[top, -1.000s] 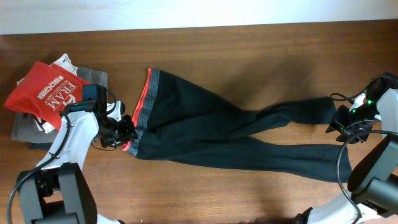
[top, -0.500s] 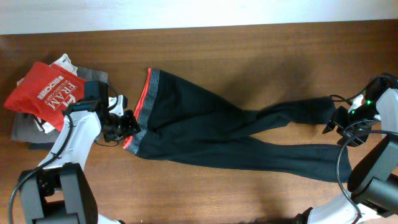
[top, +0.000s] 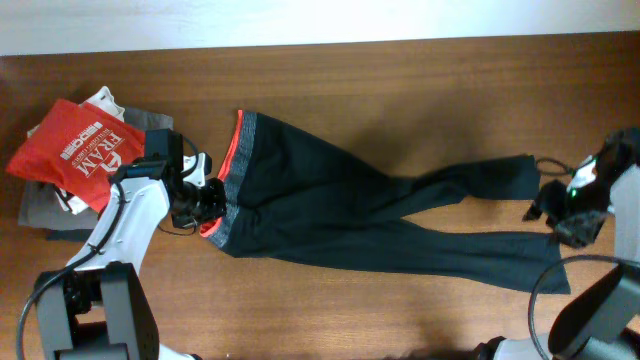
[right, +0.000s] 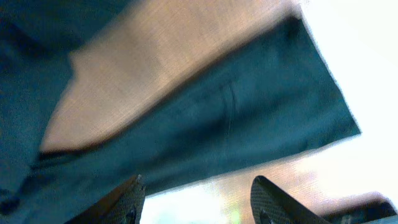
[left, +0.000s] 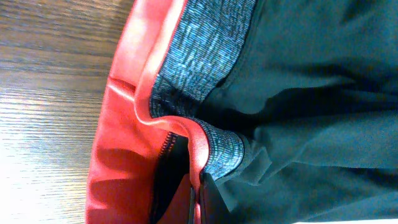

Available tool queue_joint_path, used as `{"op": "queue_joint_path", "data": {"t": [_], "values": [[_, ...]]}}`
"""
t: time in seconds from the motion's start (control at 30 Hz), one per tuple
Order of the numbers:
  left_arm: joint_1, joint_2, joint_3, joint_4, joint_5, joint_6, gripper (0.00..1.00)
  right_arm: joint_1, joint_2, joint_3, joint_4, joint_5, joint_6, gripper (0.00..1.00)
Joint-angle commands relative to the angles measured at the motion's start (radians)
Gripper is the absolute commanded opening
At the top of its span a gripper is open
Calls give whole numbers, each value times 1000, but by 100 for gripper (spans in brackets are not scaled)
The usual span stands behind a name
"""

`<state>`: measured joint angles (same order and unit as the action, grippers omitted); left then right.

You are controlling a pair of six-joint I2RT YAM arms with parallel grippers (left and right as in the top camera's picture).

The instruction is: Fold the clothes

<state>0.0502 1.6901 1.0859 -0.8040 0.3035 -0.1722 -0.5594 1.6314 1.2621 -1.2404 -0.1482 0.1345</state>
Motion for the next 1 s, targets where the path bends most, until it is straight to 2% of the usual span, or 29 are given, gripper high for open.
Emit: {"op": "queue_joint_path", "data": {"t": [0.0, 0.17, 0.33, 0.5, 0.6, 0.77, 0.97], "values": [[7, -30, 13, -4, -12, 10, 1, -68, -64, -178, 100, 5, 87, 62], [7, -30, 13, -33, -51, 10, 1, -170, -81, -329, 257, 2, 92, 61], [6, -30, 13, -60, -73, 9, 1, -242, -80, -402, 368, -2, 108, 61], [6, -30, 12, -71, -92, 9, 1, -243, -80, -389, 492, -273, 57, 63], [6, -30, 12, -72, -91, 9, 1, -209, -80, -358, 551, -350, 57, 64], [6, -30, 12, -68, -91, 9, 1, -130, -80, -309, 695, -294, 57, 86], [6, -30, 12, -66, -91, 8, 1, -71, -18, -309, 837, -233, 56, 88]]}}
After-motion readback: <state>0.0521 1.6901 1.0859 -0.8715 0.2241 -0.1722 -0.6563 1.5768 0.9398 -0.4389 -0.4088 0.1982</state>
